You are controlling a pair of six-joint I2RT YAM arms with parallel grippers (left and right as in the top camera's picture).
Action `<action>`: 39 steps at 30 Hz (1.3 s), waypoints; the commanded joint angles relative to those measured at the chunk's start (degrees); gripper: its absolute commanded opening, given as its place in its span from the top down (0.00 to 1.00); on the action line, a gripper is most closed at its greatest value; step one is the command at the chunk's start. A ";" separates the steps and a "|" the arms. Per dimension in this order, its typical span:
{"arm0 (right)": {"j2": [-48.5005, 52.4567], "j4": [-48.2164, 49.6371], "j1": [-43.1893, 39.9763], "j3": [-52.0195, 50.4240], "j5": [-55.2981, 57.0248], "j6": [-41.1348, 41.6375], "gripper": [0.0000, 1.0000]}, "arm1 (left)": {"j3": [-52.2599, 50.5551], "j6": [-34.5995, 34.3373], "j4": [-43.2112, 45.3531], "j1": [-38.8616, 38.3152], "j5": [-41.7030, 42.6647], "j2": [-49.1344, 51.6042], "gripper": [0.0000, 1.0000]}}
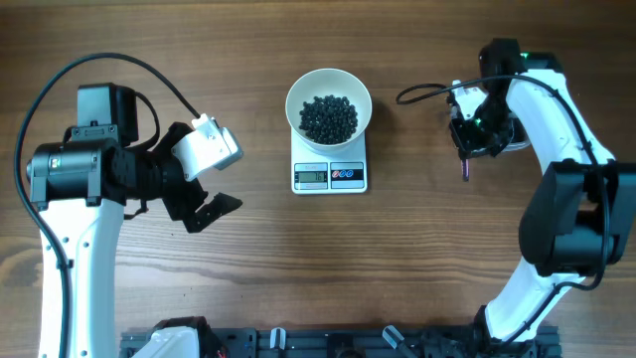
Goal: Scoop item into bowl and weigh 150g on scale
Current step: 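Dip the pink scoop into the black beans and scoop again, then carry the filled scoop left over the white bowl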
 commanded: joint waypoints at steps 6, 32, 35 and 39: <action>2.67 -1.20 -2.93 -0.81 -4.39 -0.63 0.96 | 1.22 1.14 0.00 0.24 1.49 -0.63 0.00; 2.69 -4.00 -22.58 -0.83 -36.72 -10.49 0.96 | 1.22 1.16 0.00 0.24 1.49 -0.63 0.00; 2.69 -5.49 -22.88 -0.83 -37.07 -11.91 0.96 | 1.22 1.14 0.00 0.24 1.49 -0.63 0.00; 2.67 -6.56 -22.88 -0.81 -39.74 -13.14 0.96 | 1.22 1.16 0.00 0.24 1.49 -0.63 0.00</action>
